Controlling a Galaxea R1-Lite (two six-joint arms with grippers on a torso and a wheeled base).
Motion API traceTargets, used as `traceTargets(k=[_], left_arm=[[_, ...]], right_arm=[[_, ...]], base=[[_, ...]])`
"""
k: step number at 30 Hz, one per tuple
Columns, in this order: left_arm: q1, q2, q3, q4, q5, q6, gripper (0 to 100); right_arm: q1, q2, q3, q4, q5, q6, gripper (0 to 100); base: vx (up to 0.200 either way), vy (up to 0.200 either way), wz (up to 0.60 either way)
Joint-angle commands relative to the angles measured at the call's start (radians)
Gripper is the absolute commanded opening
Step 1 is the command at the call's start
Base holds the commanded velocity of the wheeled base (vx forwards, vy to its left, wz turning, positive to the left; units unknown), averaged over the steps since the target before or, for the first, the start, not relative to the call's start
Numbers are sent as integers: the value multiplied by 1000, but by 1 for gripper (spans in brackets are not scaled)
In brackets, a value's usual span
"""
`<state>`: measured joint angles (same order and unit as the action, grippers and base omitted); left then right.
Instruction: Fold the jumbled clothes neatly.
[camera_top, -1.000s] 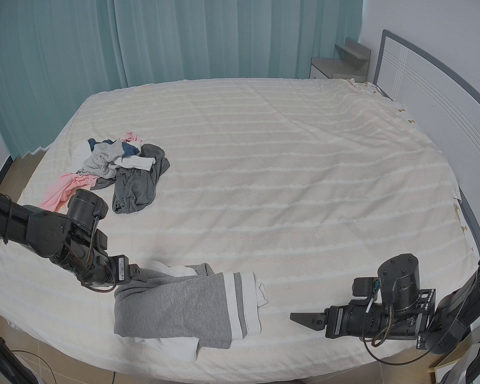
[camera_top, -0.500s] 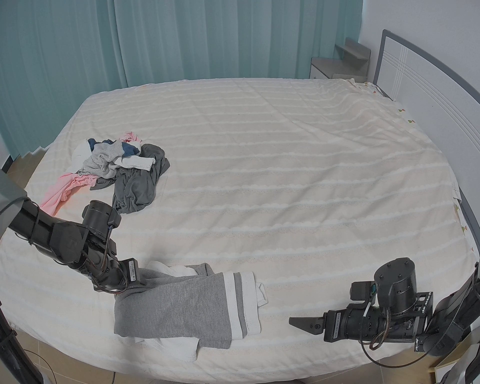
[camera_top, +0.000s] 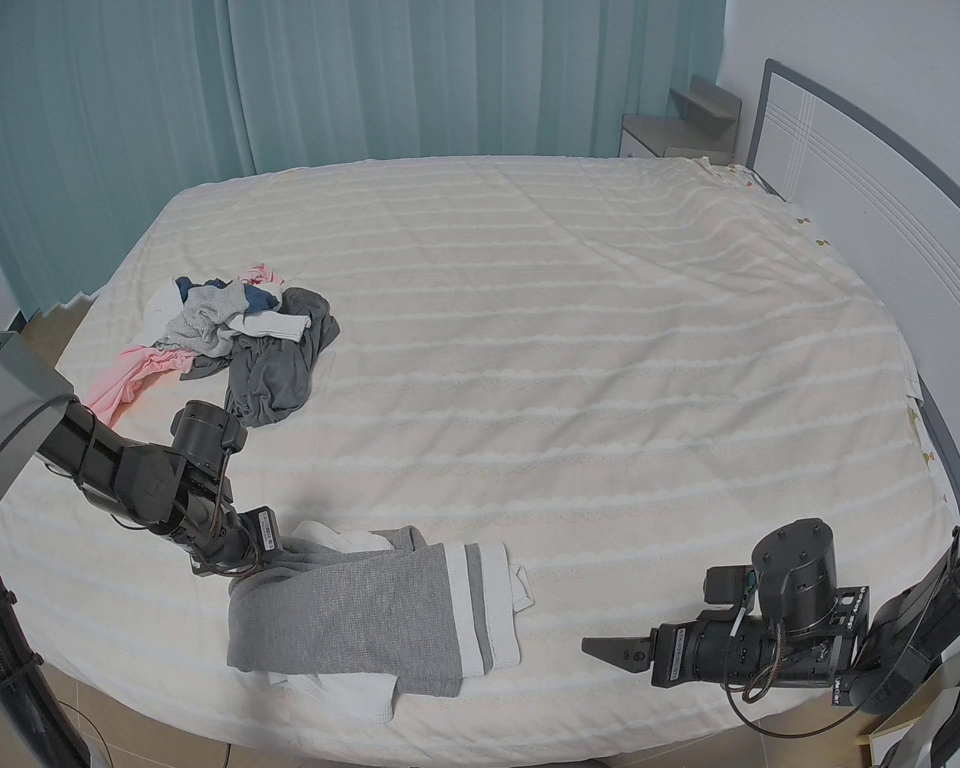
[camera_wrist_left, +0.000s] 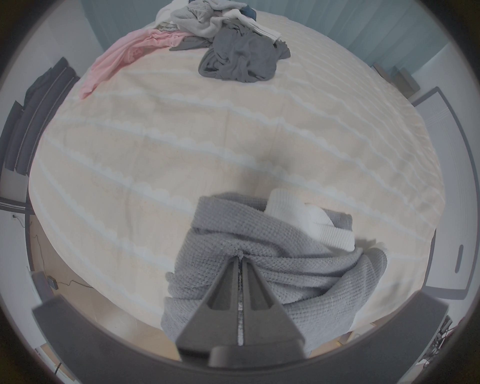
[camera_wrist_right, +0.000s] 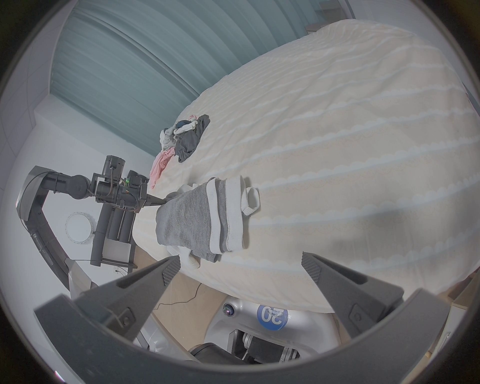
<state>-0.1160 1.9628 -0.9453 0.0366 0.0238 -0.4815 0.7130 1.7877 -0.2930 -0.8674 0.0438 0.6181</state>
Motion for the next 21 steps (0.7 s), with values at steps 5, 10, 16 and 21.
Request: traceTargets(k=[5, 10, 16, 21], left_arm=[[39, -25, -52, 2, 4, 0, 0], [50, -28, -82, 2, 5, 0, 0], [50, -19, -113, 11, 25, 0, 0], [45, -8, -95, 14, 44, 0, 0]], right_arm=[[0, -1, 12, -19, -12, 0, 100], [0, -1, 14, -19, -12, 0, 100], [0, -2, 15, -19, -13, 0, 100], [0, -2, 14, -19, -13, 0, 100]], base=[[0, 0, 0], [0, 0, 0], [0, 0, 0], [0, 0, 0]])
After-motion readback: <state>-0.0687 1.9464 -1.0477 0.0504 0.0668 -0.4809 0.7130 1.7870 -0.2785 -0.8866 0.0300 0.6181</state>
